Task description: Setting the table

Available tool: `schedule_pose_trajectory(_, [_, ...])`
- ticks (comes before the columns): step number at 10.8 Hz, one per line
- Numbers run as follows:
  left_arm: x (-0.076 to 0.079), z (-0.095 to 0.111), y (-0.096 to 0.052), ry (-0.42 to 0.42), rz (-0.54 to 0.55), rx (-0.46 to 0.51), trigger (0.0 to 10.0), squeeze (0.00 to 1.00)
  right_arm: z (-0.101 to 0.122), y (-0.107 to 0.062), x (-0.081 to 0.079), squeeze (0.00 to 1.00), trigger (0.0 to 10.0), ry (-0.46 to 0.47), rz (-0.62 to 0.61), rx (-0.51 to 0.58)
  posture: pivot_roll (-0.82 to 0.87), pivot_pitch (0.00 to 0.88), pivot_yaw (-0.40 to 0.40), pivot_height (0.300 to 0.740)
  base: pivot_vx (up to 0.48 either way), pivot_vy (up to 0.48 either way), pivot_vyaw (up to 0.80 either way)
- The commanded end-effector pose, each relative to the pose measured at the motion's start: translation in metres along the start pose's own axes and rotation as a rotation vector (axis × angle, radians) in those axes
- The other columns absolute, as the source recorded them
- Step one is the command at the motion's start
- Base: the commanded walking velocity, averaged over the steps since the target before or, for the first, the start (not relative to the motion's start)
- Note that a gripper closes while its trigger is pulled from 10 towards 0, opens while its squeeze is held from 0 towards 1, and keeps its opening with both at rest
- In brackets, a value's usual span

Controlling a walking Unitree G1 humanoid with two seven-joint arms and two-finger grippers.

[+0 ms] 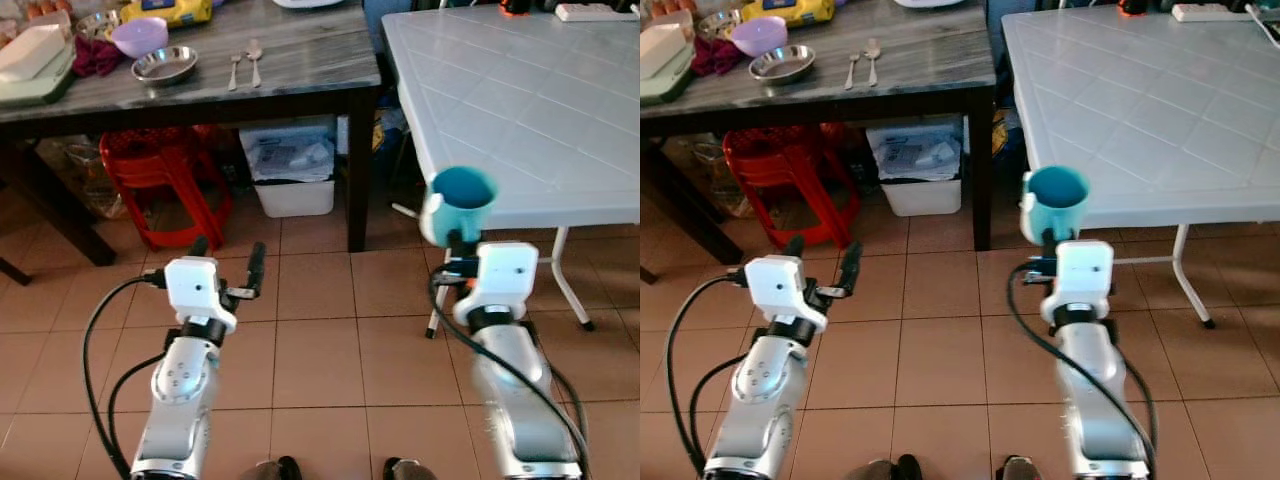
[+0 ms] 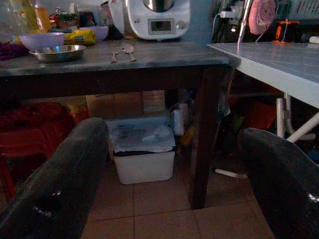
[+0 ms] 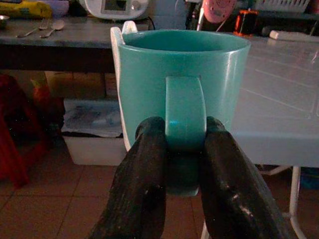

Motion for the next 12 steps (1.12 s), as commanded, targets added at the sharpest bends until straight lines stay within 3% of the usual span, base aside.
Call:
schedule_pose_trajectory(1, [-0.0044, -0.0012, -0.0025, 0.008, -0.001, -0.006, 10.0, 0.0, 0.0032, -0.0003, -0.006, 0.0, 10.0, 0.021, 0.013, 0.018, -0.08, 0.158, 0.095, 0.74, 0.0, 0.45, 0.0])
schedule_pose_trajectory(7, [0.0001, 0.0002, -0.001, 0.002, -0.017, 0.001, 10.0, 0.0, 0.0029, -0.0011, -0.0076, 0.0, 10.0, 0.019, 0.018, 0.018, -0.09, 0.162, 0.097, 0.74, 0.0, 0.464, 0.0])
schedule_pose_trajectory(10, [0.0008, 0.0052, -0.0012, 0.005, -0.056, 0.026, 10.0, 0.0, 0.0036, -0.0018, -0.0075, 0.0, 10.0, -0.002, 0.035, 0.022, -0.08, 0.164, 0.096, 0.74, 0.0, 0.0, 0.0])
schedule_pose_trajectory(12, [-0.0003, 0.0059, -0.0011, -0.019, -0.059, 0.029, 10.0, 0.0, 0.0046, -0.0016, -0.0097, 0.0, 10.0, -0.024, 0.049, 0.03, -0.08, 0.16, 0.099, 0.74, 0.306, 0.0, 0.0])
Point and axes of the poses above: a point about 5 cm out from each wrist's last joint towards the gripper, its own y axis pointing out of the wrist towards the gripper, its own z axis along the axis of the wrist's last joint, x = y × z, the point moved 2 cm from there along y, pointing out of the wrist towards the gripper, and after that the axes turned 12 degrees about y, right-handed, at the moved point
